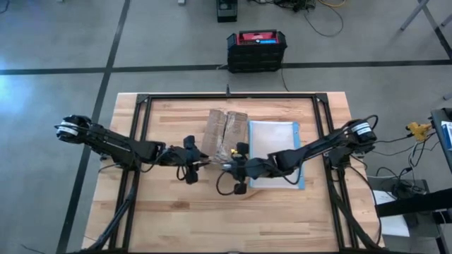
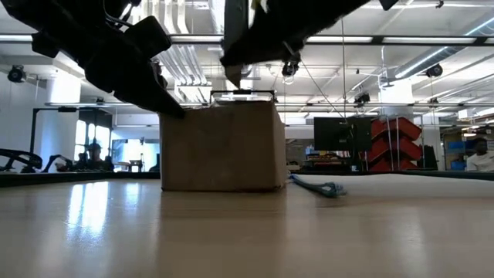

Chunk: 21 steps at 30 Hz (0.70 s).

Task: Unpack boxes
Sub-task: Open the cardboard box using the silver cutter

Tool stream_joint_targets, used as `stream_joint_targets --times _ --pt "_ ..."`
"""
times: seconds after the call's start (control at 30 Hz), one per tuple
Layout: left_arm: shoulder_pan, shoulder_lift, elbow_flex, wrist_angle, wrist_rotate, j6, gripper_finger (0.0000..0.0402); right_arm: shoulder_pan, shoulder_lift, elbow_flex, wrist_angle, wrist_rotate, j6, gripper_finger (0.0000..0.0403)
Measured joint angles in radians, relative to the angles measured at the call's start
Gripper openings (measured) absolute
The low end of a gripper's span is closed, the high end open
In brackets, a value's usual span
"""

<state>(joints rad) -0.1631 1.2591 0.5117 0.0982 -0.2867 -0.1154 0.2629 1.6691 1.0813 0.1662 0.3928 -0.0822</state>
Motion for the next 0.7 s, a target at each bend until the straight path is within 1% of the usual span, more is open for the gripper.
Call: stream_joint_targets --times 0.13,0.23,0.27,0.37,0.57,0.7 --pt "0.000 0.001 -0.001 0.018 0.003 0.000 0.0119 -0.017 0.031 0.000 0.119 -0.008 -0.063 0.0042" --pt "0.000 0.002 -0.002 0.025 0.004 0.000 0.0121 -0.046 0.073 0.000 0.200 -0.052 -0.079 0.0042" --pt "0.000 0.002 -0.002 0.025 0.004 0.000 0.0121 -0.051 0.083 0.000 0.213 -0.052 -0.091 0.0042" --pt "0.000 0.002 -0.002 0.025 0.005 0.000 0.0119 -0.059 0.108 0.007 0.205 -0.053 -0.118 0.0042" --pt "0.000 0.002 -0.002 0.022 0.006 -0.002 0.0122 -0.061 0.117 0.006 0.159 -0.053 -0.093 0.0042" --pt "0.000 0.002 -0.004 0.019 0.009 -0.006 0.0123 -0.049 0.098 0.006 0.089 -0.009 -0.093 0.0042"
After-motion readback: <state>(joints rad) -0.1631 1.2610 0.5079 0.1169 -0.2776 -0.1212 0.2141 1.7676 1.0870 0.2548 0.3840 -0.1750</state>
